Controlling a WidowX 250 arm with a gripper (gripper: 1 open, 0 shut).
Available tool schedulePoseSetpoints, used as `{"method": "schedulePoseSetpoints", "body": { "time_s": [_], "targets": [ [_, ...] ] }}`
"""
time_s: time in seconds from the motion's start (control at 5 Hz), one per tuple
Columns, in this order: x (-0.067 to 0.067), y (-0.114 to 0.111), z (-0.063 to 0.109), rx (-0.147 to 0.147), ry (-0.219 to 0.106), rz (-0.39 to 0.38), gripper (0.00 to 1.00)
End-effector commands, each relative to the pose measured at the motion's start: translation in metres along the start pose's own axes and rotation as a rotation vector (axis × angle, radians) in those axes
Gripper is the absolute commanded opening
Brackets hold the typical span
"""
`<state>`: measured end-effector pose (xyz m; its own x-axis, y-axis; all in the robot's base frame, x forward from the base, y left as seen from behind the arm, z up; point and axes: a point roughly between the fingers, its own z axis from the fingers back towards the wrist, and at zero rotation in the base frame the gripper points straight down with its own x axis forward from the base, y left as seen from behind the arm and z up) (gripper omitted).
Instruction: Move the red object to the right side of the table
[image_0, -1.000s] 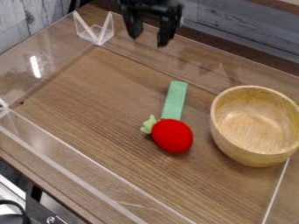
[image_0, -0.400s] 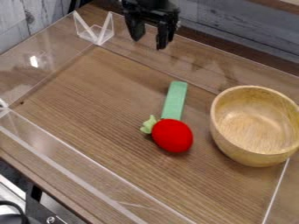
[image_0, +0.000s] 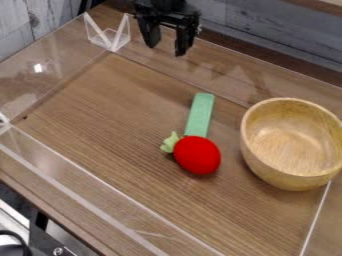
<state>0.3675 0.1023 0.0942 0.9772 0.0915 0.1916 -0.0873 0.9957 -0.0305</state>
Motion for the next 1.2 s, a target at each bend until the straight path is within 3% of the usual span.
{"method": "schedulePoseSetpoints", "body": {
  "time_s": [0.0, 0.4, 0.8, 1.0],
  "targets": [
    [0.009, -0.004, 0.013, 0.013, -0.076, -0.003, 1.00],
    [0.004, -0.016, 0.004, 0.015, -0.110, 0.028, 1.00],
    [0.003, -0.015, -0.009, 0.035, -0.148, 0.086, 1.00],
    [0.003, -0.006, -0.015, 0.033, -0.164, 0.071, 1.00]
  ]
}}
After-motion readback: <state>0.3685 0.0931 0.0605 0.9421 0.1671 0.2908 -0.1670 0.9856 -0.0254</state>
